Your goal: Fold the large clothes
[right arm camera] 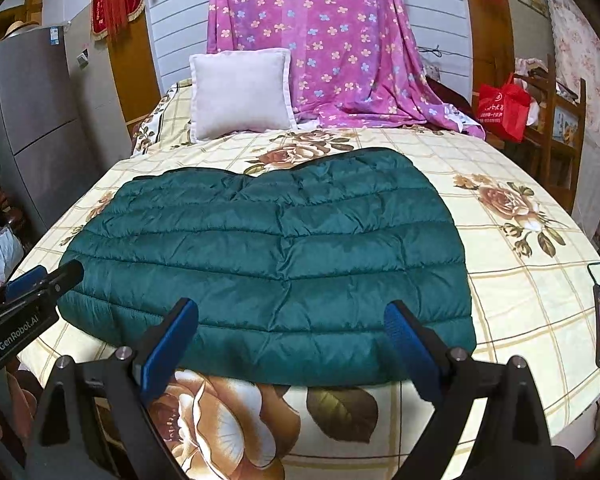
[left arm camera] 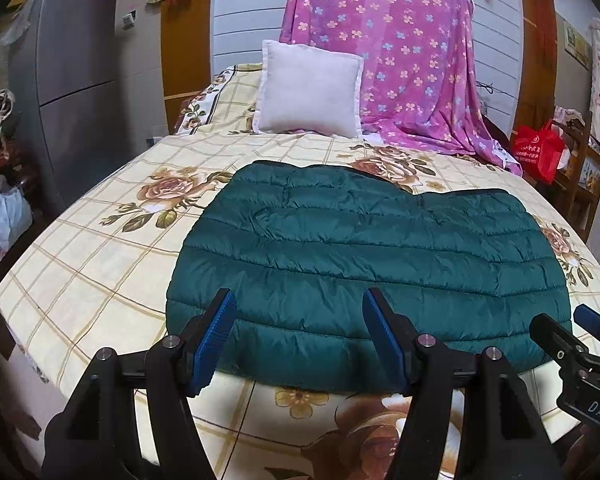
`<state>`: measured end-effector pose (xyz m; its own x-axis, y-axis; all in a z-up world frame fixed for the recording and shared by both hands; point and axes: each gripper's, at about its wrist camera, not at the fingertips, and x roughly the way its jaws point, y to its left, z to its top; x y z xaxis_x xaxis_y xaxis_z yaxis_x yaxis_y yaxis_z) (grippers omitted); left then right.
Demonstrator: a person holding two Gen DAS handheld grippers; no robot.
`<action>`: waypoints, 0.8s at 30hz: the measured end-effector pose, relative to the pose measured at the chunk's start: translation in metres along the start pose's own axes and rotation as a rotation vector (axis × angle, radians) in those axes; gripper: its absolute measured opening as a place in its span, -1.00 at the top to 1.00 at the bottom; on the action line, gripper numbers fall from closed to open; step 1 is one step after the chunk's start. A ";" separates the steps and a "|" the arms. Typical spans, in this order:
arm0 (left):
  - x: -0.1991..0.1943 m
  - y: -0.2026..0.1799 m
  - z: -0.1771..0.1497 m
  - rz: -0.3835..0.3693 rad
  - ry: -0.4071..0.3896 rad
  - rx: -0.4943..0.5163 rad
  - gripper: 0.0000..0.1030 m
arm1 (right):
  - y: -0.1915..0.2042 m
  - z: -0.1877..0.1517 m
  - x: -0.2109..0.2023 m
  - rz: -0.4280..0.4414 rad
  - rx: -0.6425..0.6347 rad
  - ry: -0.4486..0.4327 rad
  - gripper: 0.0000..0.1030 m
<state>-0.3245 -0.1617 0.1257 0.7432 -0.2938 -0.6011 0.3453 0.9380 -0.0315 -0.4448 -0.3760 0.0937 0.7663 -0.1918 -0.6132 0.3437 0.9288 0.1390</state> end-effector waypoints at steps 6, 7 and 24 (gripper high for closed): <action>0.002 -0.004 -0.003 -0.005 0.010 0.009 0.08 | 0.001 -0.001 0.003 0.004 0.000 0.011 -0.87; 0.001 -0.005 -0.003 -0.005 0.010 0.011 0.08 | 0.001 -0.001 0.003 0.003 0.000 0.011 -0.87; 0.001 -0.014 -0.007 -0.010 0.014 0.035 0.08 | 0.003 -0.003 0.006 0.004 -0.004 0.025 -0.87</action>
<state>-0.3327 -0.1742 0.1198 0.7318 -0.3003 -0.6118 0.3728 0.9279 -0.0095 -0.4410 -0.3737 0.0877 0.7542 -0.1799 -0.6315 0.3381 0.9309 0.1386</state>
